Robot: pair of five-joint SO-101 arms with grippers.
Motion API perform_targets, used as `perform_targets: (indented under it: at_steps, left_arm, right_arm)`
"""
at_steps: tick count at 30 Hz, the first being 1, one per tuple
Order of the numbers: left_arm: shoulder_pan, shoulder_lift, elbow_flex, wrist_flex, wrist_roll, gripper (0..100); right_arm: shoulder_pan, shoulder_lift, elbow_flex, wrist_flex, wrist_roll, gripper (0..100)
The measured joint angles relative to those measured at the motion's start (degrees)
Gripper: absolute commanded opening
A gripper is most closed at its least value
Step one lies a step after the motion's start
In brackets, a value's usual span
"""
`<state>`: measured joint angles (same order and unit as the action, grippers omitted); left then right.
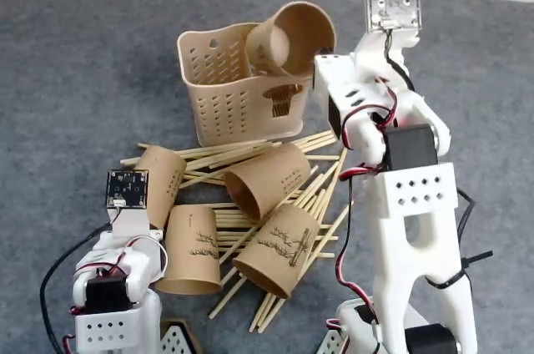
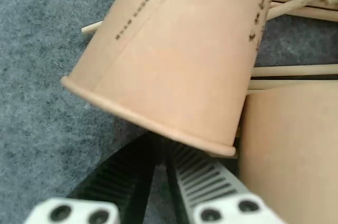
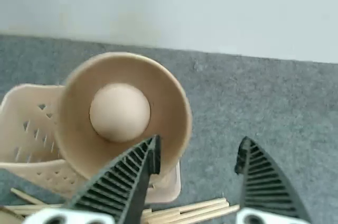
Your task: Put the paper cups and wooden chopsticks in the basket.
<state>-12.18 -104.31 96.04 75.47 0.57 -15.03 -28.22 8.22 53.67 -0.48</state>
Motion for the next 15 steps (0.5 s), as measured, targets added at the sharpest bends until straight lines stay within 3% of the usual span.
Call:
perform_targets:
  at_steps: [15]
  left_arm:
    - [0.0,0.0,0.0,0.0,0.0,1]
  right_arm:
    - [-7.38,0.0,0.0,-5.36,-0.09,23.8]
